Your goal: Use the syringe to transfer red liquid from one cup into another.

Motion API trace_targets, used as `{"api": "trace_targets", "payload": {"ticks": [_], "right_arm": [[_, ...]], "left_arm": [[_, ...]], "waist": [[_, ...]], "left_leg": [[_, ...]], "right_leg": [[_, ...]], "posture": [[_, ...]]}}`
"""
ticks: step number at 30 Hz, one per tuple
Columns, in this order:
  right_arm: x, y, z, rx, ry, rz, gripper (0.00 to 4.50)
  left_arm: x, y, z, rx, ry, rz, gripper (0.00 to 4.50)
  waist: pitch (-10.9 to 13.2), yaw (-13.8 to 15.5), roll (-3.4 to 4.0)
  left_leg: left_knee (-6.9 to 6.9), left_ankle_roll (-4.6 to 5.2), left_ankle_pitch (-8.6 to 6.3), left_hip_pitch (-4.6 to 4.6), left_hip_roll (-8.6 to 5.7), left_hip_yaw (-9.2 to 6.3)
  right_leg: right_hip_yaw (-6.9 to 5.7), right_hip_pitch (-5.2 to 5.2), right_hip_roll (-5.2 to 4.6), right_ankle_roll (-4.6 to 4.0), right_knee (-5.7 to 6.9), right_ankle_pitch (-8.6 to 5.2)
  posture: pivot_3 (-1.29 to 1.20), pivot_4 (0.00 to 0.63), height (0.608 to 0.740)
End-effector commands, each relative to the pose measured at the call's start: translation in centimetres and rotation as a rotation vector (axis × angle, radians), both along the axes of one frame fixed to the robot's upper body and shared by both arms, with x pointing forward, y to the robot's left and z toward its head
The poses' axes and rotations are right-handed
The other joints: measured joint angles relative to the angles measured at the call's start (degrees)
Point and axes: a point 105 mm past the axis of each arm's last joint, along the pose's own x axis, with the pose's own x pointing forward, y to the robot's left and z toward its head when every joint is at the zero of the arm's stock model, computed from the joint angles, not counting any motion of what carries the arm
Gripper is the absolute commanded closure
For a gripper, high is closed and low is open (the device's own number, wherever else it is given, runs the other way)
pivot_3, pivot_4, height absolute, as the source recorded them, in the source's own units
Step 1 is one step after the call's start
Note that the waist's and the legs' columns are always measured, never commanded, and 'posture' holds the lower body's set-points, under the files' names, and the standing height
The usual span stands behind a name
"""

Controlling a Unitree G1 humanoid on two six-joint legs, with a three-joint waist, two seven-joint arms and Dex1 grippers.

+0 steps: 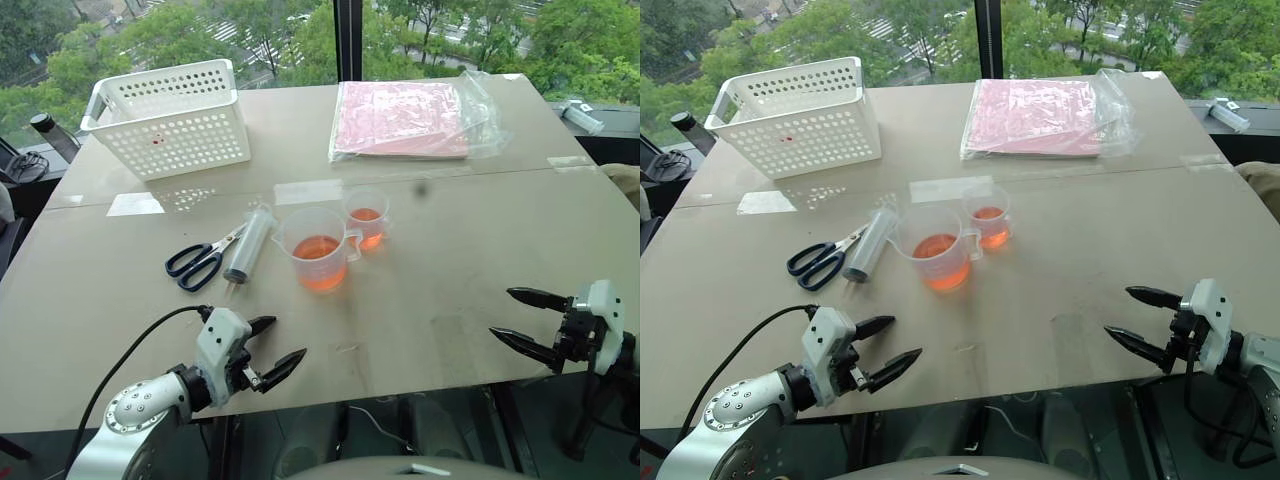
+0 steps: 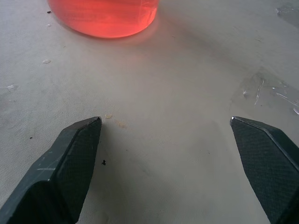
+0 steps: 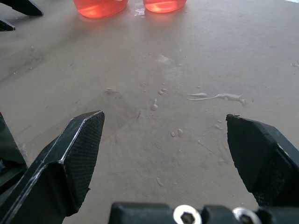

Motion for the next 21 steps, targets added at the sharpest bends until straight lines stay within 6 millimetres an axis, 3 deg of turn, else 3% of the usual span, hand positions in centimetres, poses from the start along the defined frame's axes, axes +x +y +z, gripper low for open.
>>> {"api": "trace_targets", "payload": {"ticks": [1,4,21], "right_arm": [[0.0,1.2,0.9,0.016,-0.044,0.041,0.06],[-0.1,2.1,0.7,0.023,-0.049,0.051,0.06],[0.1,4.5,1.2,0.072,-0.083,0.058,0.06]], "left_arm": [[0.2,0.9,0.6,0.005,-0.025,-0.01,0.0],[0.8,2.3,1.0,0.034,-0.053,-0.015,0.0],[0.7,3.4,3.2,0.024,-0.05,-0.071,0.0]], "waist": [[0.0,0.0,0.0],[0.01,-0.05,0.0],[0.05,-0.11,-0.08]], "left_leg": [[0.0,0.0,0.0,0.0,0.0,0.0],[-0.01,0.0,0.0,0.0,0.03,-0.05],[-0.03,0.0,0.0,-0.07,0.01,-0.09]], "right_leg": [[0.0,0.0,0.0,0.0,0.0,0.0],[-0.06,0.0,0.03,-0.01,0.0,-0.01],[-0.08,-0.02,0.0,-0.01,-0.08,0.0]], "posture": [[0.0,0.15,0.74],[0.0,0.15,0.74],[0.0,0.15,0.74]]}}
